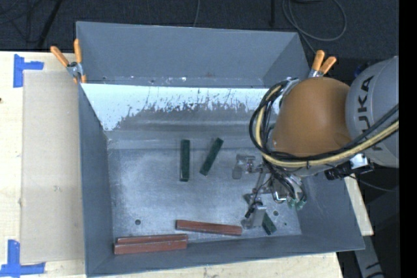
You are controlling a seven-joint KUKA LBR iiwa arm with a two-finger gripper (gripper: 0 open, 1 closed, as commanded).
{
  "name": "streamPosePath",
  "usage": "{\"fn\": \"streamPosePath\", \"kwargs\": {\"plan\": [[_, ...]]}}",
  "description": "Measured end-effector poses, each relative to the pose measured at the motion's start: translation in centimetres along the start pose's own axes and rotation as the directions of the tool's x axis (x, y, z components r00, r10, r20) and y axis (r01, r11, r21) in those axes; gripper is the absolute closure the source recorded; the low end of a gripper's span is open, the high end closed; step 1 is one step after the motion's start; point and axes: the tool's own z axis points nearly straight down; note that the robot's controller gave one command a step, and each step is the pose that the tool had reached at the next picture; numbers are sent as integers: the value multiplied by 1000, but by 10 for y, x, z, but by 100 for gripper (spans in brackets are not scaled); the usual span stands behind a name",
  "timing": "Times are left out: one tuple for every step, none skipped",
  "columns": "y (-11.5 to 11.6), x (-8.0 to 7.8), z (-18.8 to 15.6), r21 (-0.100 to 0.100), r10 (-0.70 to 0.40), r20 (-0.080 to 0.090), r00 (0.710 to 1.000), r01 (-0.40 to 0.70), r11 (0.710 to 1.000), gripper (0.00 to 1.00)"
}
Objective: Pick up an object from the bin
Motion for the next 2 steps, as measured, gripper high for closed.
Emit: {"fn": "streamPosePath", "kwargs": {"plan": [[3,4,99,0,78,1,997,-78,997,0],[-10,3,110,-1,83,15,996,-83,997,0]]}}
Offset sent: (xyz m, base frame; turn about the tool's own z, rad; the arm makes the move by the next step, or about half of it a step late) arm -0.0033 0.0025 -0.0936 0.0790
